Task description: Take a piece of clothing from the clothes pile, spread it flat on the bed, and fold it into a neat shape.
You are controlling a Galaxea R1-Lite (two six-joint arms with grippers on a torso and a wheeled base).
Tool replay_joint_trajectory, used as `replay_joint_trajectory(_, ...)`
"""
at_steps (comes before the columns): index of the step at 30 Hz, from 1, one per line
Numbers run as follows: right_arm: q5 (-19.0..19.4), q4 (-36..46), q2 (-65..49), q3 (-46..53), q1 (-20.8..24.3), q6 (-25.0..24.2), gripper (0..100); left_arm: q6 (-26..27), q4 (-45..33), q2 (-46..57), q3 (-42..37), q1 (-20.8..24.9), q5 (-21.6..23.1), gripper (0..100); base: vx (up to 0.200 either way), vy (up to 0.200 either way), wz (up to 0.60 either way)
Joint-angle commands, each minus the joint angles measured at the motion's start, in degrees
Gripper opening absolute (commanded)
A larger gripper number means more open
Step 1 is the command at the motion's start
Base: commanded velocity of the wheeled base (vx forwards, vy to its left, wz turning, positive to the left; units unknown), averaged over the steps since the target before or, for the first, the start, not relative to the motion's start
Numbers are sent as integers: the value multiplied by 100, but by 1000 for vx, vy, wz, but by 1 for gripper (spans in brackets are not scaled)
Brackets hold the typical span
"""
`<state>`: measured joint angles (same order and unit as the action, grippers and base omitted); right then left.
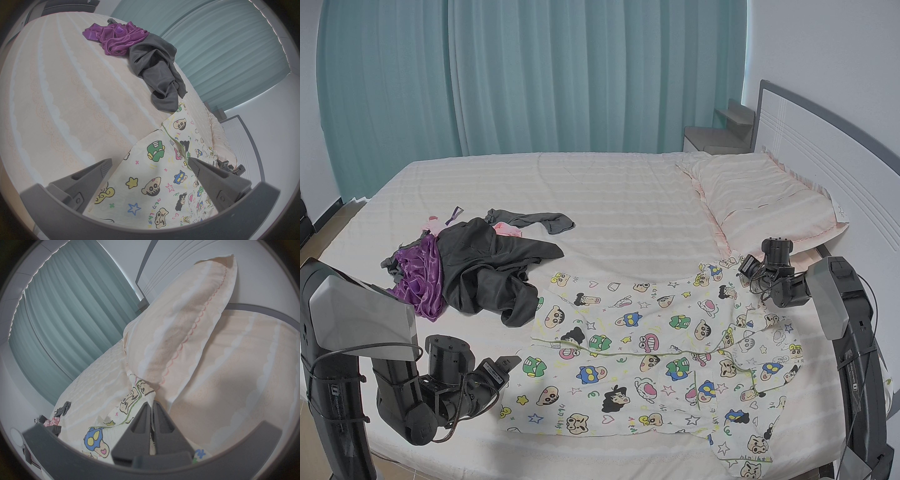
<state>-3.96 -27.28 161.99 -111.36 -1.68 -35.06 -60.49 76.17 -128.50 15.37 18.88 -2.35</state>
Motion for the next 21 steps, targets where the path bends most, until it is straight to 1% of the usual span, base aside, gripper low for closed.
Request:
replay_joint_trajectory(1, -105, 4, 8, -88, -34, -54, 0, -7, 3, -8, 1, 1, 7, 100, 0, 0, 0)
replay_joint_trajectory(3, -158, 21, 17, -158, -43, -62, 0, -7, 3, -8, -8, 1, -2, 100, 0, 0, 0)
replay_joint_trajectory(10, -158, 215, -9, -140, -34, -62, 0, -7, 3, -8, 1, 1, 7, 100, 0, 0, 0)
replay_joint_trajectory(11, -158, 241, -18, -114, -25, -62, 100, -7, 3, -8, 1, 10, 7, 100, 0, 0, 0)
replay_joint_trajectory(15, -140, 346, -176, 282, -8, 17, 100, -7, 3, -8, 1, 1, 7, 100, 0, 0, 0)
replay_joint_trajectory(21, -166, 215, -695, 1011, -34, 219, 100, -24, 3, 18, -8, 1, 7, 100, 0, 0, 0)
